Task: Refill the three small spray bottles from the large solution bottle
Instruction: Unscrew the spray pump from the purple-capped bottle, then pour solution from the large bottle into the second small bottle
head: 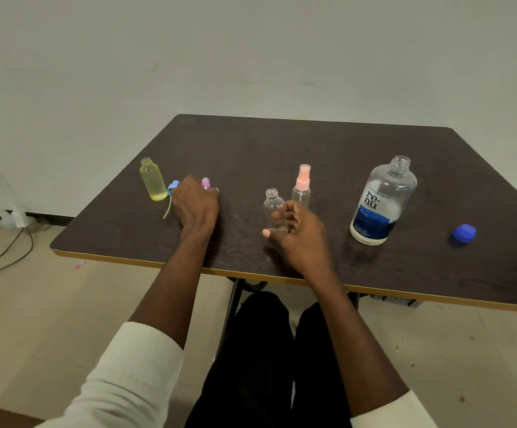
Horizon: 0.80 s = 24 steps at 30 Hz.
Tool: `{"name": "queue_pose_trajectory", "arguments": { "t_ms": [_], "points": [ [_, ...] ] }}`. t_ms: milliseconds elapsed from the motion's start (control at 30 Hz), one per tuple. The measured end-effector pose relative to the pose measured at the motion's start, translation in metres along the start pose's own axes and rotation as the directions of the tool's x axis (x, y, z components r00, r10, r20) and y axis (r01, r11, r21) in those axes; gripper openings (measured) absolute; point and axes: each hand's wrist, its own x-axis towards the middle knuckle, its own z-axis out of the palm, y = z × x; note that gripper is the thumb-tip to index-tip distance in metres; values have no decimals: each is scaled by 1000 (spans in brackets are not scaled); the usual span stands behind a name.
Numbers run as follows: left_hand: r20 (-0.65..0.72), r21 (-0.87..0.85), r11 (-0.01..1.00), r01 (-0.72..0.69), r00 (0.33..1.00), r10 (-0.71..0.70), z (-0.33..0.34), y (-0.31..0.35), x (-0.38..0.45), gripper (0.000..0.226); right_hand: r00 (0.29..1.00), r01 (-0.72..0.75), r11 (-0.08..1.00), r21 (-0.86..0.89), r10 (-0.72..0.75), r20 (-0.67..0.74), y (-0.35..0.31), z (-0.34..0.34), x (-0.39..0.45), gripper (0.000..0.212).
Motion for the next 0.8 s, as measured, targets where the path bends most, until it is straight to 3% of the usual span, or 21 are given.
{"name": "queue_pose_trajectory", "arguments": {
  "t_ms": [300, 433, 567, 700, 800],
  "points": [
    [-39, 38, 997, -61, 997, 63, -2, 3, -4, 29, 1000, -3, 1000, 2, 3, 2, 0, 0, 1, 41],
    [-84, -39, 982, -183, 980, 179, -7, 7, -13, 42, 1000, -1, 1000, 2, 1, 1, 0, 0, 1, 41],
    [-193, -203, 900, -386, 917, 349, -14, 12, -32, 26, 1000, 13, 1000, -14, -14, -17, 1, -2, 0, 39],
    [28, -446, 829, -337, 921, 389, -21, 14, -60, 18, 999, 22, 999, -47, -25, -47, 3, -5, -2, 41],
    [283, -601, 776, -192, 857, 431, -24, 16, -70, 29, 999, -33, 999, -36, 32, -41, 3, -9, -5, 41]
  ]
}}
